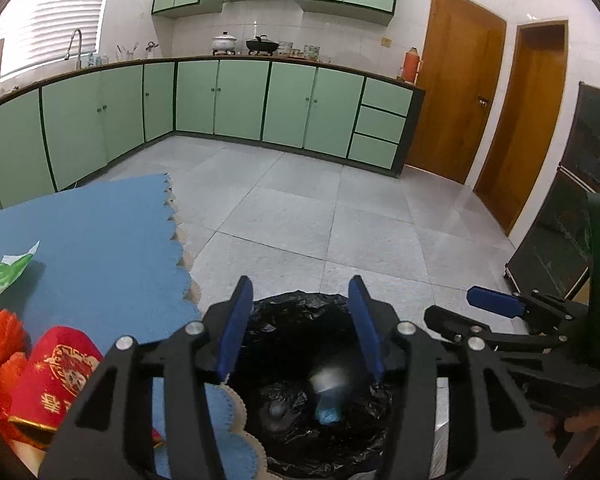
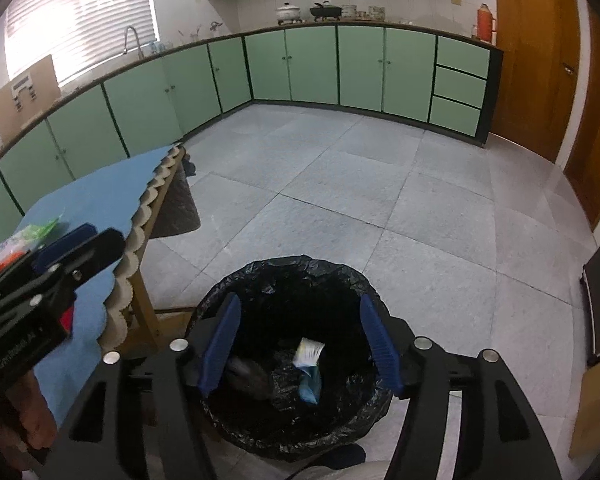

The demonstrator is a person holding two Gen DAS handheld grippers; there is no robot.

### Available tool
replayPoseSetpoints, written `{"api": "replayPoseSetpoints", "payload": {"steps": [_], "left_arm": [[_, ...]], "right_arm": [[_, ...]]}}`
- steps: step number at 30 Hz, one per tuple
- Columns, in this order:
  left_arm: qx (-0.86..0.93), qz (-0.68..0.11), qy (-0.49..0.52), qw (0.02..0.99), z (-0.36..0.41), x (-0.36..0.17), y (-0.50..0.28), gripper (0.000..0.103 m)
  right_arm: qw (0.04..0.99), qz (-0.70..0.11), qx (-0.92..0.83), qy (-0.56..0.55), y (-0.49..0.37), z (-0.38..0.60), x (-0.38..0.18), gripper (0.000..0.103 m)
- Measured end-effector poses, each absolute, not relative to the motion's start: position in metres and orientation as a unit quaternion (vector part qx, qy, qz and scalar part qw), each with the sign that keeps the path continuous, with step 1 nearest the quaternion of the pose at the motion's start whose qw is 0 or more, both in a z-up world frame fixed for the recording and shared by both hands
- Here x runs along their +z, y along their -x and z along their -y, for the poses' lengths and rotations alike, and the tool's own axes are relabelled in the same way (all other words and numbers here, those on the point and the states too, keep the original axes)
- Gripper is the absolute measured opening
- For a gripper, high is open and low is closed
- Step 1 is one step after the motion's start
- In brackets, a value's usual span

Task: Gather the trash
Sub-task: 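Open both tools to drop bottle and carton into the bin, return to table, then grasp the red paper cup with the right tool while the left tool grasps the red plastic bag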

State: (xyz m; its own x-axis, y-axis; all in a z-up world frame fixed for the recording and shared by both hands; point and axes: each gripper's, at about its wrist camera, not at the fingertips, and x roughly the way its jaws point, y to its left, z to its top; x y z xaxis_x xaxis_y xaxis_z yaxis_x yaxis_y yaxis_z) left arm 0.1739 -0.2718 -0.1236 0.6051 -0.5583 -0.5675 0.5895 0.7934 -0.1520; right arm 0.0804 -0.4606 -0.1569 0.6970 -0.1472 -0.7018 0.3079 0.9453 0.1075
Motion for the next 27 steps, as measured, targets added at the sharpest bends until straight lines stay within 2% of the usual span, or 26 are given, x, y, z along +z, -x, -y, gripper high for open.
{"api": "replayPoseSetpoints", "payload": {"steps": [5, 8, 10, 19, 24, 27], "left_arm": [[-0.302, -0.292, -0.023, 0.907, 0.245, -0.104, -0.166, 0.069], [-0.276, -0.28, -0.021, 0.919, 0.211, -0.092, -0.155, 0.075], [-0.255, -0.276, -0.02, 0.927, 0.186, -0.086, -0.148, 0.077], [-0.107, -0.25, -0.02, 0.962, 0.064, -0.073, -0.112, 0.077], [-0.063, -0.261, -0.007, 0.963, 0.026, -0.075, -0.107, 0.077], [-0.052, -0.263, -0.004, 0.963, 0.016, -0.076, -0.102, 0.077]], "right_arm": [[0.921, -0.349, -0.126, -0.116, -0.076, 0.458, -0.145, 0.077], [0.93, -0.334, -0.11, -0.111, -0.075, 0.44, -0.133, 0.088], [0.936, -0.324, -0.09, -0.106, -0.077, 0.419, -0.125, 0.09], [0.946, -0.313, 0.044, -0.068, -0.097, 0.304, -0.119, 0.09], [0.944, -0.325, 0.051, 0.0, -0.11, 0.26, -0.138, 0.083], [0.94, -0.336, 0.053, -0.007, -0.115, 0.255, -0.15, 0.08]]}}
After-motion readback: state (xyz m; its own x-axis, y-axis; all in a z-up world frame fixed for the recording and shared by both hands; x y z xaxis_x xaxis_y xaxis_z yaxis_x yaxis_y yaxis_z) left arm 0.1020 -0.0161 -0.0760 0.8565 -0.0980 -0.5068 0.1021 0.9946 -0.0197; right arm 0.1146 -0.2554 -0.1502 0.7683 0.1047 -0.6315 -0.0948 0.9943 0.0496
